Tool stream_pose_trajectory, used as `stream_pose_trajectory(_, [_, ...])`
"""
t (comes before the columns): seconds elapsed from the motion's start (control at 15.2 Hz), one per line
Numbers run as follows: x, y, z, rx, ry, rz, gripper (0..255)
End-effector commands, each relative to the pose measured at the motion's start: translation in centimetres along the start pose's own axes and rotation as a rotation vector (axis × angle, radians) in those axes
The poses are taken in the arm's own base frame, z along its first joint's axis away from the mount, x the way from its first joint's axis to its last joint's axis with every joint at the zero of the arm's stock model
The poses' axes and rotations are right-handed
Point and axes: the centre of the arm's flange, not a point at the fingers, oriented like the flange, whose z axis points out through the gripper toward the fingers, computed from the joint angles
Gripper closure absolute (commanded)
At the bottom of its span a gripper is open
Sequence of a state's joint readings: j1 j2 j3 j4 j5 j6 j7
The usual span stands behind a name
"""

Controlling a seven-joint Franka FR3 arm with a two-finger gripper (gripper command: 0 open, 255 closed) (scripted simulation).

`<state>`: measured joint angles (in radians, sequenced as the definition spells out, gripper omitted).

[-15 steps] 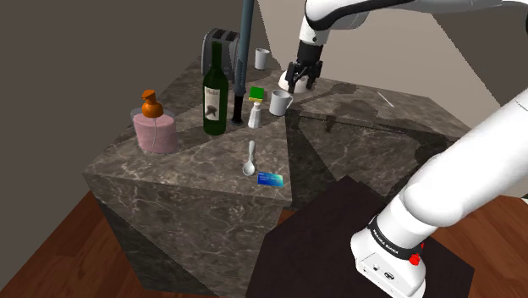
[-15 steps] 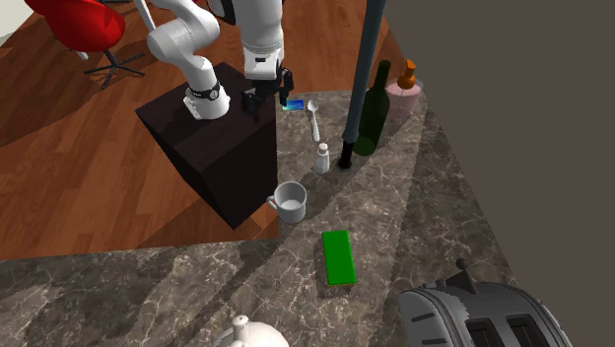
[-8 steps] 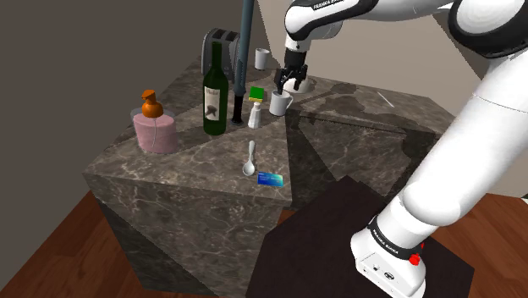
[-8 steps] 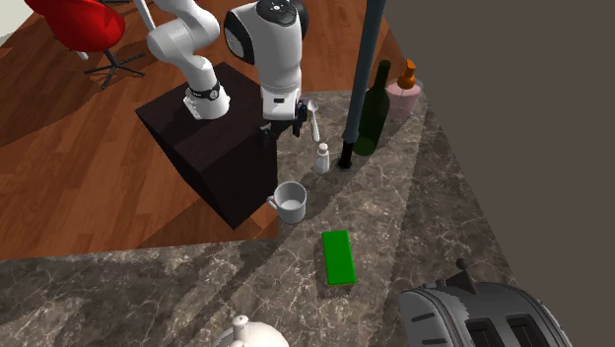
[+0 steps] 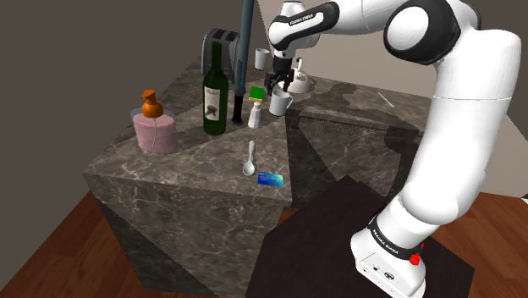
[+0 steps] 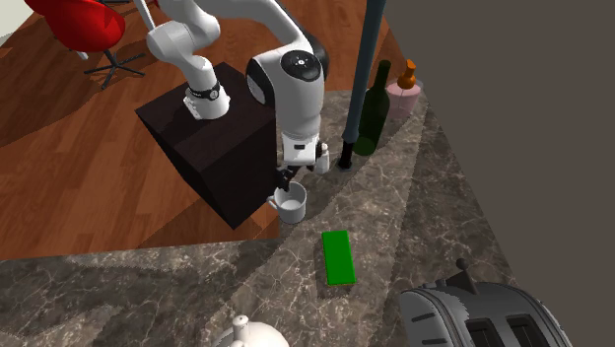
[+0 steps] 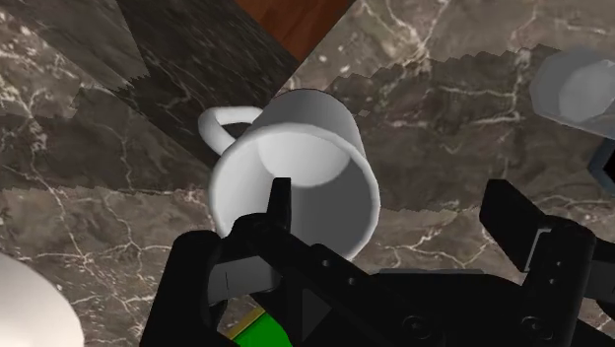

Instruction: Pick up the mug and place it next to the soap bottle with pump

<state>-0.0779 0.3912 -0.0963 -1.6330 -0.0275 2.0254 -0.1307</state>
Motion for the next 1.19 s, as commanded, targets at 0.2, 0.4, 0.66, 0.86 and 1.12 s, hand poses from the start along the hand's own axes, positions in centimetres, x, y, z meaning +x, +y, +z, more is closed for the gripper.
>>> stream_pose_trajectory(0.2, [1.2,0.3,2.8,-0.002,0.001,-0.002,0])
stream_pose_trajectory(0.4, [1.2,0.3,4.4,-0.002,0.001,-0.002,0])
stream_pose_trajectory(0.66, [1.2,0.3,4.7,-0.002,0.001,-0.002,0])
stream_pose_trajectory(0.86, [1.2,0.3,4.7,-0.002,0.001,-0.002,0])
stream_pose_trajectory(1.12, [1.2,0.3,4.7,-0.002,0.001,-0.002,255])
